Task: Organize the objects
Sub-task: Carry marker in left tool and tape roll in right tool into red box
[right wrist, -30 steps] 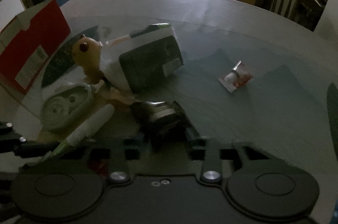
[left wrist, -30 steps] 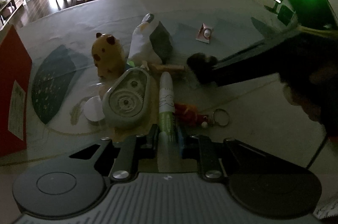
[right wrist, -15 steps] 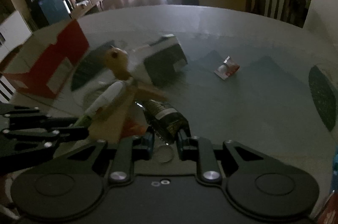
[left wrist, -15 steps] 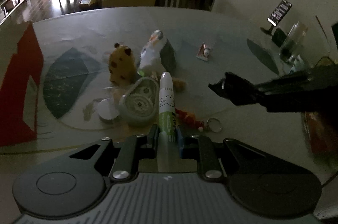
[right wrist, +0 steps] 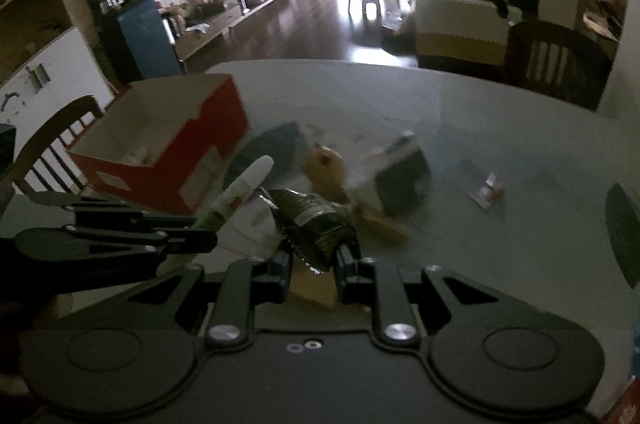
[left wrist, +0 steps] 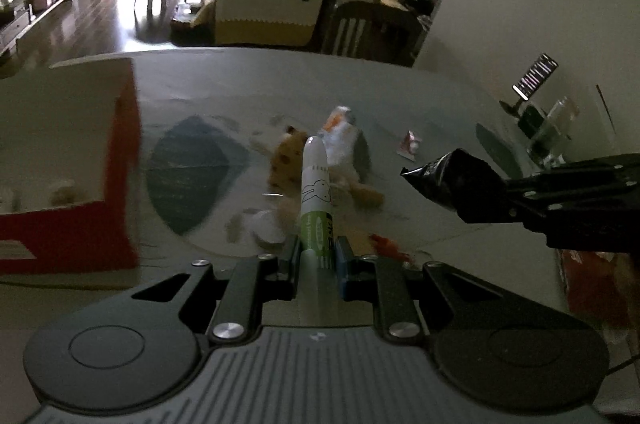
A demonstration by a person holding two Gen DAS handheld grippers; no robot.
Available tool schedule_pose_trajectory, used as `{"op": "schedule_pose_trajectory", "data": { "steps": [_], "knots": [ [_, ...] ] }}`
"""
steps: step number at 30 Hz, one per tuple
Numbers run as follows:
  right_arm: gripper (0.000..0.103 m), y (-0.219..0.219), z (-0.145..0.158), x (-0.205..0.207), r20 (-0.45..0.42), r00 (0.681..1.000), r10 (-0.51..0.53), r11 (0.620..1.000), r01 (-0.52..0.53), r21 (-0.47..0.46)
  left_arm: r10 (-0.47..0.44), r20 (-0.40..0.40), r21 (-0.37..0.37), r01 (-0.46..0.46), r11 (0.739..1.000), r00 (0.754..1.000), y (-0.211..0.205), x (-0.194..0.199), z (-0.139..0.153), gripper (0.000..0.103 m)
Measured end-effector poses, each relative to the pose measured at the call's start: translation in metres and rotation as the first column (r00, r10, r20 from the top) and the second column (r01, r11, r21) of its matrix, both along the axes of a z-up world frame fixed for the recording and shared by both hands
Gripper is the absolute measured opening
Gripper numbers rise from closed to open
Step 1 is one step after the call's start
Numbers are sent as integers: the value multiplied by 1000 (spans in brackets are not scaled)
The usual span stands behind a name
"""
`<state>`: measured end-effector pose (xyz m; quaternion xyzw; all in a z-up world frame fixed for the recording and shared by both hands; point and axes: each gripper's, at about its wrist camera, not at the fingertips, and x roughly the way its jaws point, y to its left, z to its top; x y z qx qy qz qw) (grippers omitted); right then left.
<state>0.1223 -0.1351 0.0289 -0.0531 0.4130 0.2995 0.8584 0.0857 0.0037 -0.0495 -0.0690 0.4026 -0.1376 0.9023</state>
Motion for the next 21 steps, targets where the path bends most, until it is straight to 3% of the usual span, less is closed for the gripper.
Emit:
{"op": "schedule_pose_trajectory", "data": {
  "steps": [13,21],
  "knots": [
    [21,107,21,-4,41,993,111,993,-113,27,108,24,-16,-107,994,994,115,-9,30,17],
    [21,179,30,14,75,983,168,985,-170,25,155,51,14,-156,988,987,186,4,47,17]
  ]
}}
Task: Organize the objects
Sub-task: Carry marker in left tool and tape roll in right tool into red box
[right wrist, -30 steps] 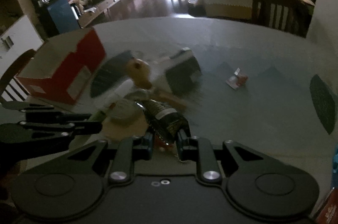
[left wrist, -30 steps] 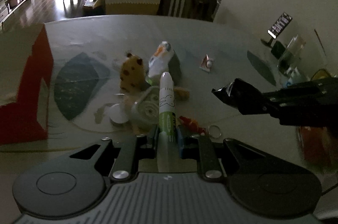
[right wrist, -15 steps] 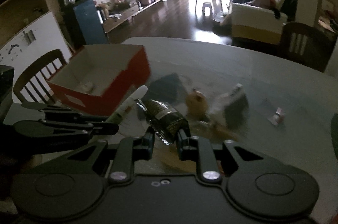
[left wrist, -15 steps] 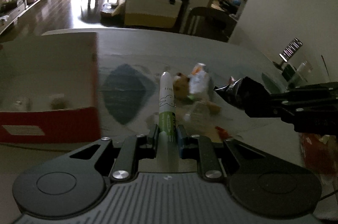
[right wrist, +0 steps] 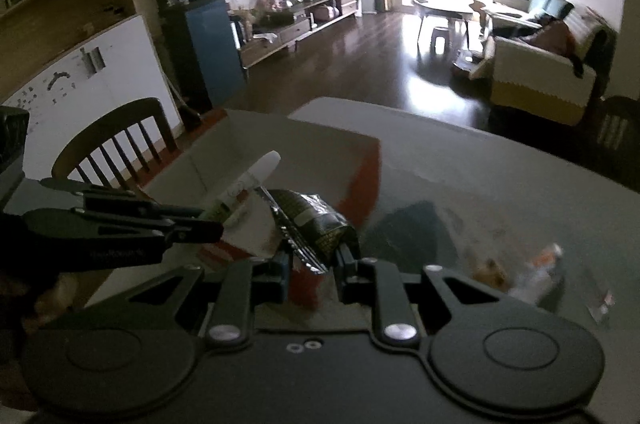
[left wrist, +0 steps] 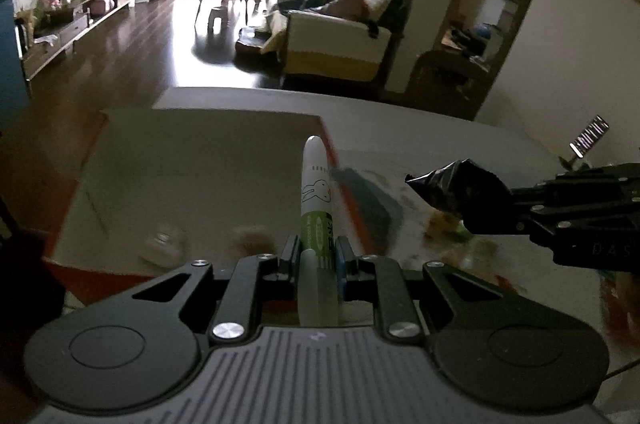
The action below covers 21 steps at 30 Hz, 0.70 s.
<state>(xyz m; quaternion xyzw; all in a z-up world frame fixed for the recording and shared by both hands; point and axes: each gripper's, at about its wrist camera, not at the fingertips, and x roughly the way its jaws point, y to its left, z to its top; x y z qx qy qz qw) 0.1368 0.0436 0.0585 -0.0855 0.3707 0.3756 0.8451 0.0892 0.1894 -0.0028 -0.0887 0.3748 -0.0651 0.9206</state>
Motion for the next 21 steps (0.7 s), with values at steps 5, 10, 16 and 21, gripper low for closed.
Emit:
{"op": "schedule_pose_trajectory", "data": {
  "steps": [5,10,16,21],
  "knots": [
    [21,42,-6,18,3,1000,16,1000,-16,-15,11,-16,16,-11,1000,1000,39,20,1,17],
    [21,73,-24,32,-16,1000,14,999,-15,-47,8,-49,78,-4,997,999,65,44,-11,17],
    [21,109,-54,50,-19,1000,8,993,-10,-120,11,-104,134,3,991,994,93,81,-33,17],
    [21,135,-81,64,-30,1000,-10,982,4,-189,14,-144,173,11,985,990,102,98,-54,17]
  ]
}}
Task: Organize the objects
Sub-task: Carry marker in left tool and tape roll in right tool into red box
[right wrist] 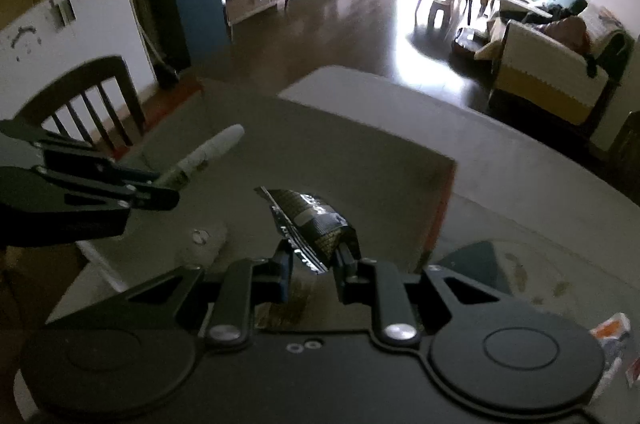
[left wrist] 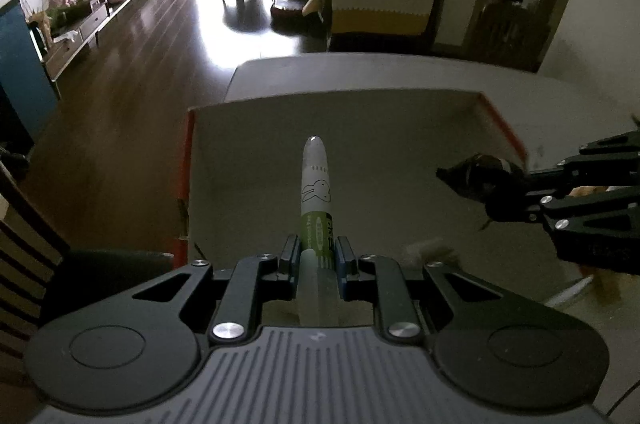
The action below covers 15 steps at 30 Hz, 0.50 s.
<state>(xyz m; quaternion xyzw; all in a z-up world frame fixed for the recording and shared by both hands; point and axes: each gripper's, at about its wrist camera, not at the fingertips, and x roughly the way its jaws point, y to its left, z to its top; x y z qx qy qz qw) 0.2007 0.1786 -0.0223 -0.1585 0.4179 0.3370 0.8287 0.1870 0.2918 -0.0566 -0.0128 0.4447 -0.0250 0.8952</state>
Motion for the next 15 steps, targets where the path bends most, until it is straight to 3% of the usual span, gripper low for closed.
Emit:
{"op": "schedule_pose_trajectory", "data": {
  "steps": [15],
  "knots": [
    [21,34,-44,13,-73,997,-14,991,4,-137,-39,-152,37,45,998,988,8,29,-45,17]
  ]
}}
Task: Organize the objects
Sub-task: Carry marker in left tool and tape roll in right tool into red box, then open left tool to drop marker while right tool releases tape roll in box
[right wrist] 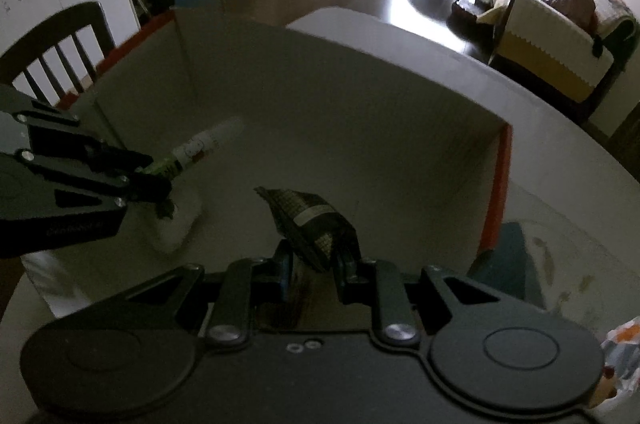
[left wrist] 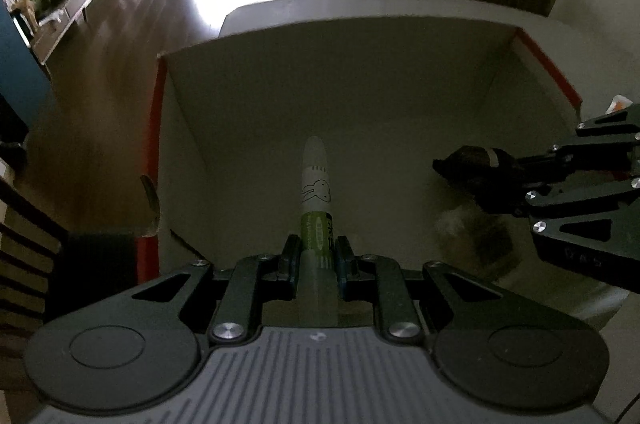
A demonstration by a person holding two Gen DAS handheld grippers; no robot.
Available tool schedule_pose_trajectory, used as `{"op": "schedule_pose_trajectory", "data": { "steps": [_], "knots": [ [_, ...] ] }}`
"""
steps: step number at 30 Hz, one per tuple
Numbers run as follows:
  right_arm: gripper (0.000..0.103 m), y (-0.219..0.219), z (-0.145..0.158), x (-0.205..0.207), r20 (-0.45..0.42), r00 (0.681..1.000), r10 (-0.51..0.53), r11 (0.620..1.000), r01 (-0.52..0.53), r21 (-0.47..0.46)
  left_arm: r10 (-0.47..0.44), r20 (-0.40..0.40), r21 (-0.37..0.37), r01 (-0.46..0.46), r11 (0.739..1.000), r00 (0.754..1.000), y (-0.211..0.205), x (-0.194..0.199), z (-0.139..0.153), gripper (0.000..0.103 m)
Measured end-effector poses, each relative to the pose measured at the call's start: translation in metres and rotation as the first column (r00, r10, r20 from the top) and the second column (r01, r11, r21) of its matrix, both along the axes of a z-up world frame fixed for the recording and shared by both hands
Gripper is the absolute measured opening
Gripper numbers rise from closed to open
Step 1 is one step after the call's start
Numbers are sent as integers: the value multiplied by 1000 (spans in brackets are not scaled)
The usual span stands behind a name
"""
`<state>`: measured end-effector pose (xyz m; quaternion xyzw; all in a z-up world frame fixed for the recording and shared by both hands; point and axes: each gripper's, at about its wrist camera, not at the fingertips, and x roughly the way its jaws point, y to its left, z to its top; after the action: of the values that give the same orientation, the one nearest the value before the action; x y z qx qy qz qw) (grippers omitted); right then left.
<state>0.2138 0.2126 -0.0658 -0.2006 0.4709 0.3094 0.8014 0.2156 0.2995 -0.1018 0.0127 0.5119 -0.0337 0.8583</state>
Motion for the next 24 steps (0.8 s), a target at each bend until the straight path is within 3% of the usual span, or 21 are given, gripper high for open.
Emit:
{"op": "schedule_pose_trajectory", "data": {
  "steps": [11,16,24],
  "knots": [
    [30,2,-1,-2,-44,999,7,1000,-8,-26,1,-14,7,-1,1000,1000,0,6,-5,17],
    [43,-1,7,-8,-39,999,19,1000,-19,5,8,-11,-7,-8,1000,1000,0,1,-1,17],
    [53,-19,37,-23,-19,999,48,993,-46,110,15,45,-41,-13,999,999,5,-20,20,17]
  ]
}}
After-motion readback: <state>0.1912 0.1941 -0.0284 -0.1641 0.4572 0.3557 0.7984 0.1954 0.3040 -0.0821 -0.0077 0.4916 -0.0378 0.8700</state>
